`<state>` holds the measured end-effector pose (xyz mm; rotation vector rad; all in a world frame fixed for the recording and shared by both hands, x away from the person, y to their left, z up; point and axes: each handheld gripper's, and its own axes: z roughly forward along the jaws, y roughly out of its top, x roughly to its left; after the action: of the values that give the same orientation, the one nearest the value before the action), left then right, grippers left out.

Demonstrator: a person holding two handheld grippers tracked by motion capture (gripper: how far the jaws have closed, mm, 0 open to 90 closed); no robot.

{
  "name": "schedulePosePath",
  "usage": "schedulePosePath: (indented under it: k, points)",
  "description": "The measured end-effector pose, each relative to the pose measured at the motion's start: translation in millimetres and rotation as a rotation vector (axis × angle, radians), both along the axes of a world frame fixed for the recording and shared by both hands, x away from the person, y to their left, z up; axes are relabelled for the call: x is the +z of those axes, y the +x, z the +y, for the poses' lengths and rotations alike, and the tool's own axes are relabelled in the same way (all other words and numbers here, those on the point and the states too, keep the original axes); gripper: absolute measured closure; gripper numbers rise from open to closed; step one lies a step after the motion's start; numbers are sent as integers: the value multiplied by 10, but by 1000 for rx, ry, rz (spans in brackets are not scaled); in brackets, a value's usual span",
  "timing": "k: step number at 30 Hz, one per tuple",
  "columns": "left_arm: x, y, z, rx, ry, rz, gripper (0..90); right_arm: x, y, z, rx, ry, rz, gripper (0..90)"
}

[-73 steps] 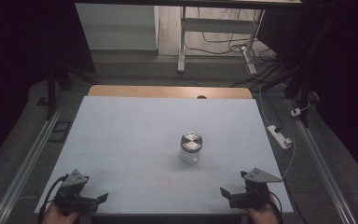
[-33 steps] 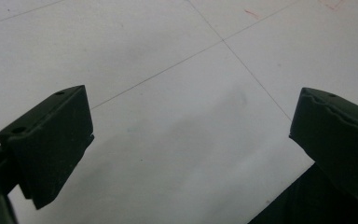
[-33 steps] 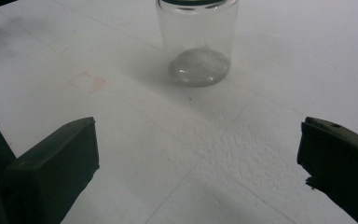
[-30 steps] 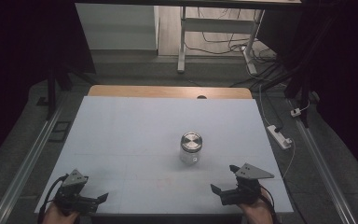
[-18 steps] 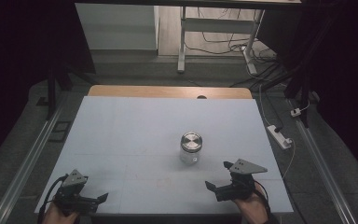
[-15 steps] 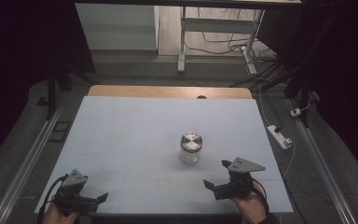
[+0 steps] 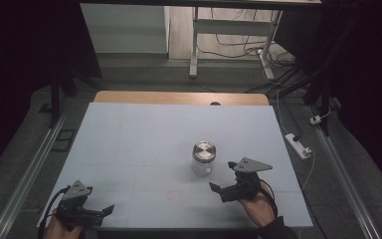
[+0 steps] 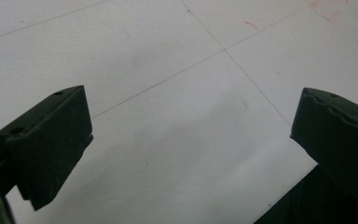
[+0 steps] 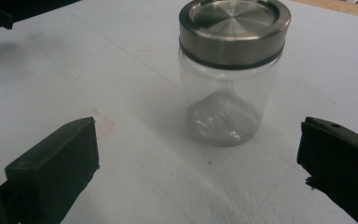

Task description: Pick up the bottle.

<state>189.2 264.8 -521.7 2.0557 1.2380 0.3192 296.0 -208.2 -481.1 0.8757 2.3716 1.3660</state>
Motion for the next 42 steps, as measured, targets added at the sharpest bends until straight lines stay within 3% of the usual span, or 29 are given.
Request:
schedulePosePath:
  k: [4,7,13,21,36,42]
  points:
    - [-6,14,17,-4,-19,14,0,2,112,77,21,29,57,0]
    - [-9,21,32,-14,-34,20,0,4,195,155,21,-3,85,4]
    - [-17,34,54,-28,-62,36,0,-27,356,292,-15,-75,46,0]
    - [-19,38,55,-42,-64,40,0,-159,556,401,-13,-83,77,0]
    - [-22,39,44,-56,-63,43,0,-300,727,564,-5,-136,46,0]
    - [-24,40,46,-57,-65,44,0,-321,753,557,19,-132,27,126]
